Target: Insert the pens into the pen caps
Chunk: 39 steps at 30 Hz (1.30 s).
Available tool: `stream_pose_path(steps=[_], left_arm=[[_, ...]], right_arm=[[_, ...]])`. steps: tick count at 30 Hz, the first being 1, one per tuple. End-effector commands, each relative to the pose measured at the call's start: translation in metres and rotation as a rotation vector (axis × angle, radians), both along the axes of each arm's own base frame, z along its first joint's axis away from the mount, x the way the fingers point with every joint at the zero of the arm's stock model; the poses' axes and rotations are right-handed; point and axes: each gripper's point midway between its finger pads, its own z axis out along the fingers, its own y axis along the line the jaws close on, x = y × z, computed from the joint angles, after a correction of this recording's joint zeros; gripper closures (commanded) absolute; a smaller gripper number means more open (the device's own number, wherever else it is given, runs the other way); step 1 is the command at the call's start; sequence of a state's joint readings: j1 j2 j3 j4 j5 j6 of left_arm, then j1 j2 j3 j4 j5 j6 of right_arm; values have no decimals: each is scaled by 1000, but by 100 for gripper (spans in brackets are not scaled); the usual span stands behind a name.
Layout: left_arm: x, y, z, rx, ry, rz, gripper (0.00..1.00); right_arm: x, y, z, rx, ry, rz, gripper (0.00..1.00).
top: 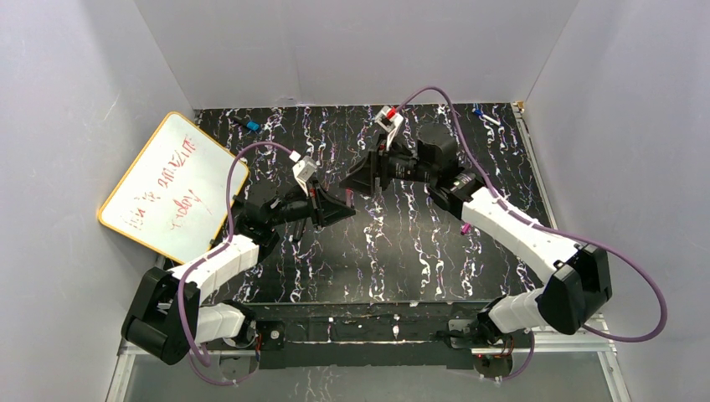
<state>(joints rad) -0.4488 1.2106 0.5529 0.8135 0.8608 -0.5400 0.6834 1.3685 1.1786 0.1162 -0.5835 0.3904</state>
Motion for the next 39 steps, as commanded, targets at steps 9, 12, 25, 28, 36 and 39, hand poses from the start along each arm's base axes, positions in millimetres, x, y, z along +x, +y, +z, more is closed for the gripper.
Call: stream_pose_path(steps=[9,12,25,28,36,39], left_arm=[[0,-4,20,-29,-61,-23,100],[0,-4,21,-29,-63,-23,100],[1,-5,21,-29,-67,-22,100],[3,-5,27,-37,-82,-18,100],[24,-2,69,-78,-154,7,100],[33,3,85,-93,-187,36,100]], right_arm=[[2,16,7,19,-55,20,42],[2,17,7,19,-56,21,46],[-1,21,-3,4,-24,42,99],[-5,21,-10,-8,-15,44,99],[-18,18,-32,-60,12,58,99],[-25,17,-43,-81,26,62,99]])
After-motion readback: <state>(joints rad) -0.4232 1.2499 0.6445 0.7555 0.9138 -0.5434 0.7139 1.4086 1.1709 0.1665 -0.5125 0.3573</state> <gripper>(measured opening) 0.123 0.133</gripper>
